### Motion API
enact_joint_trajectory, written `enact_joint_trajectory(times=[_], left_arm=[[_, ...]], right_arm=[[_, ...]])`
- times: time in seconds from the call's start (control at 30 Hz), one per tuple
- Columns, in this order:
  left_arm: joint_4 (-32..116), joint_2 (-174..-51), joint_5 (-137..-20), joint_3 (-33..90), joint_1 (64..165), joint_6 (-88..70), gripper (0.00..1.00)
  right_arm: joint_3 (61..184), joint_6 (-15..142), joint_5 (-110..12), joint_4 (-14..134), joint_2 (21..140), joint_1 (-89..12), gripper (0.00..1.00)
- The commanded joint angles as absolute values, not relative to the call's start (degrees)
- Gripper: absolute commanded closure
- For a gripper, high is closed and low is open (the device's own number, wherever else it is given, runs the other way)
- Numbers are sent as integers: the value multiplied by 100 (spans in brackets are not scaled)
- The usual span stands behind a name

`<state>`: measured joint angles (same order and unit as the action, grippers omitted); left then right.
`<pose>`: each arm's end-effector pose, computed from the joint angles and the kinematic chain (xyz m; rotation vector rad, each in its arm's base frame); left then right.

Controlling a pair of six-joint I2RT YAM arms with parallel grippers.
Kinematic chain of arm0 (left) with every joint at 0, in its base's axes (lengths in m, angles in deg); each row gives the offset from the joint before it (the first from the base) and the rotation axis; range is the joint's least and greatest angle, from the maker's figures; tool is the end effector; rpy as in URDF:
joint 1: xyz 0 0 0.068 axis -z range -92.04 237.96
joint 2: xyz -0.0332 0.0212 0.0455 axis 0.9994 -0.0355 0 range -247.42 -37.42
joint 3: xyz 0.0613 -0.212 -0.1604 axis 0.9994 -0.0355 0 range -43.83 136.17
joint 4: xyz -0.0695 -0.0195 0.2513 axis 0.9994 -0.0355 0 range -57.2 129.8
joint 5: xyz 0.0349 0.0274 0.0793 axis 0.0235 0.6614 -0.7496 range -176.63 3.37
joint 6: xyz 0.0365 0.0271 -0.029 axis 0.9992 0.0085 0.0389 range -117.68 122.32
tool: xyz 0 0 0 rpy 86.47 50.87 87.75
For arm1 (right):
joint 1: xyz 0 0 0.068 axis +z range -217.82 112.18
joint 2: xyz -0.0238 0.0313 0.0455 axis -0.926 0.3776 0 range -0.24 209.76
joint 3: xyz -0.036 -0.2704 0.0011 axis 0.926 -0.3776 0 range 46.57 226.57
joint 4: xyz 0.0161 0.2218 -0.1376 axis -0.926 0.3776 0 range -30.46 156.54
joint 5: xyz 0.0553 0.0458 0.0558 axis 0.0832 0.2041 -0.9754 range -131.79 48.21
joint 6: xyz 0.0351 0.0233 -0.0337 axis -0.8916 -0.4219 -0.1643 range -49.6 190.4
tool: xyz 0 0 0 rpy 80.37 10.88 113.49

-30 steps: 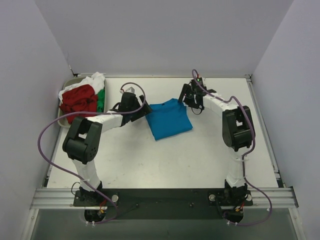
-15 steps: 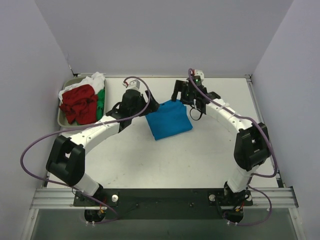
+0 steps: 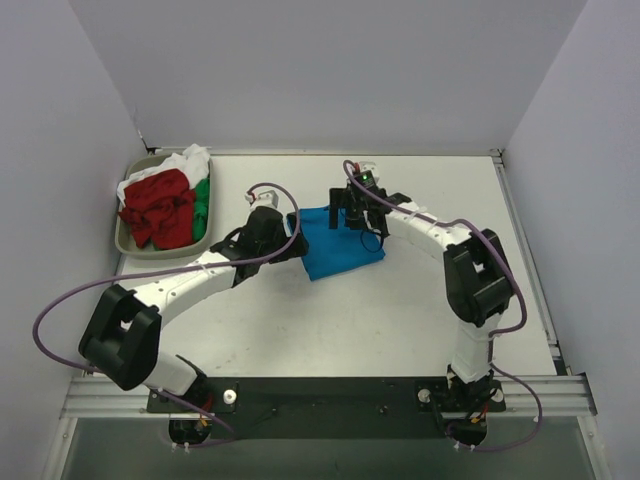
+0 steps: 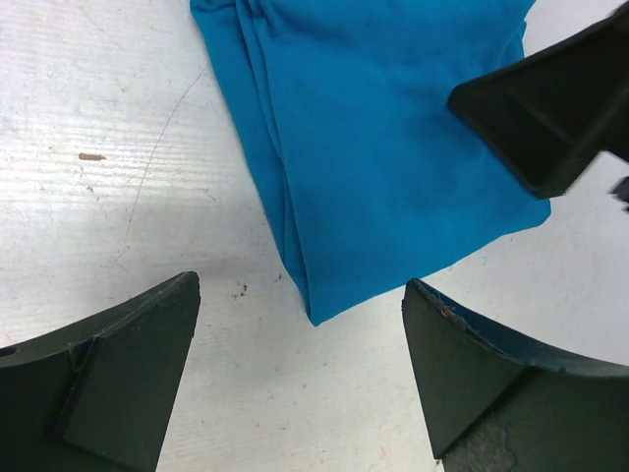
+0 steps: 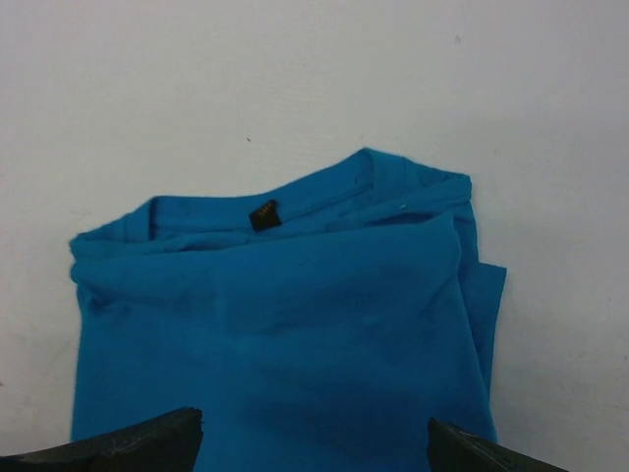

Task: Fold and stack the t-shirts

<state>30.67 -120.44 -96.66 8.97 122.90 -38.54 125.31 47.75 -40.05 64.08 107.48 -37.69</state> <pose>0.2610 -0.1748 0.2349 -0.2136 2.2863 -0.5080 0.3769 0.2175 0.2381 -0.1253 2.1946 0.4950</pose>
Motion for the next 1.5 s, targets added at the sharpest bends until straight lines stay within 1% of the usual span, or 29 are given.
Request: enact_joint_trajectory(times=[0.0,0.1,0.27,0.37,0.67,0.93,1.13,1.47], left_arm=[[3391,-12153,-9788,1040,12338,-3863,6],[3488,-12162,-9753,997,12338,-3890,6],[3479,-12153,-9771,961,12338,-3899,6],[3470,-12127,-9797,918,12338,-3916,6],[3514,-11828,-9832,602,12286,-3969,5],[3444,-11503,-9815,425,12180,-3934,5],[3435,-11274,-9788,259,12154,-3952,5],[3321,-10975,-9727,21,12154,-4022,5]], right_arm=[[12778,4922,-3941,6526,10927,-3890,0],[12761,4896,-3968,6525,11059,-3899,0],[12401,4755,-4020,6377,11208,-3855,0],[12234,4773,-3810,6376,11305,-3724,0],[12383,4869,-2826,6832,11850,-3038,0],[12146,4282,-2272,7316,11807,-2757,0],[11777,3500,-2473,7563,11552,-2669,0],[11267,3051,-2649,7545,11332,-2405,0]])
